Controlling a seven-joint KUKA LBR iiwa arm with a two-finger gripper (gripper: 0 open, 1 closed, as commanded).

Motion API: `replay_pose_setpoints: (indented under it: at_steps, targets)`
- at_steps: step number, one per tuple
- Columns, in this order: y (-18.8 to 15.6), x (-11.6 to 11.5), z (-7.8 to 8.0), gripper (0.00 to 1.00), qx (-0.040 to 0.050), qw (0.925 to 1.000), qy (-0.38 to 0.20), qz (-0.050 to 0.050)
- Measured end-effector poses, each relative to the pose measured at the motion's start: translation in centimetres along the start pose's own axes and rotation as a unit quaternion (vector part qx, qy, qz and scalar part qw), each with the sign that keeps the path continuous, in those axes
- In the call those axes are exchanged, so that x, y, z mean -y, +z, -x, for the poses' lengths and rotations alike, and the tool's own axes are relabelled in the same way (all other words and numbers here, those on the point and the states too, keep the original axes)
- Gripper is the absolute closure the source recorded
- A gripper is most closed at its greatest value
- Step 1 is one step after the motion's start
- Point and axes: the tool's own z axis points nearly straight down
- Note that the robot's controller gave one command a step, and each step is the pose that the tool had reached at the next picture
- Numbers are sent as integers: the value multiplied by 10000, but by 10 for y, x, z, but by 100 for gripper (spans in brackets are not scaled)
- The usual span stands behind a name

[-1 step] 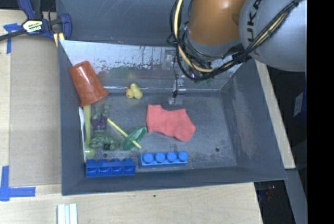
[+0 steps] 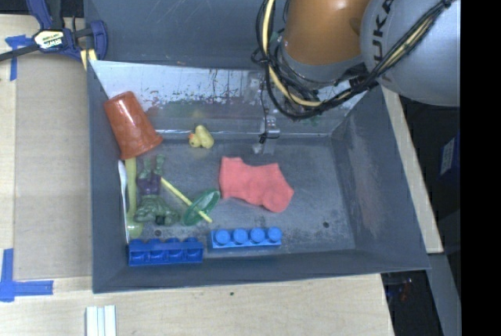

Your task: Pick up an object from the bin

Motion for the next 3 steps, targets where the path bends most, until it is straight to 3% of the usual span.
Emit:
replay_pose_setpoints:
  at_steps: [1, 2, 3]
  targets:
    - [60, -7, -33, 0, 18, 10000, -96, 2]
    - [91, -6, -43, 0, 54, 9998, -179, 5]
    - [132, 27, -51, 100, 23, 9973, -730, 0]
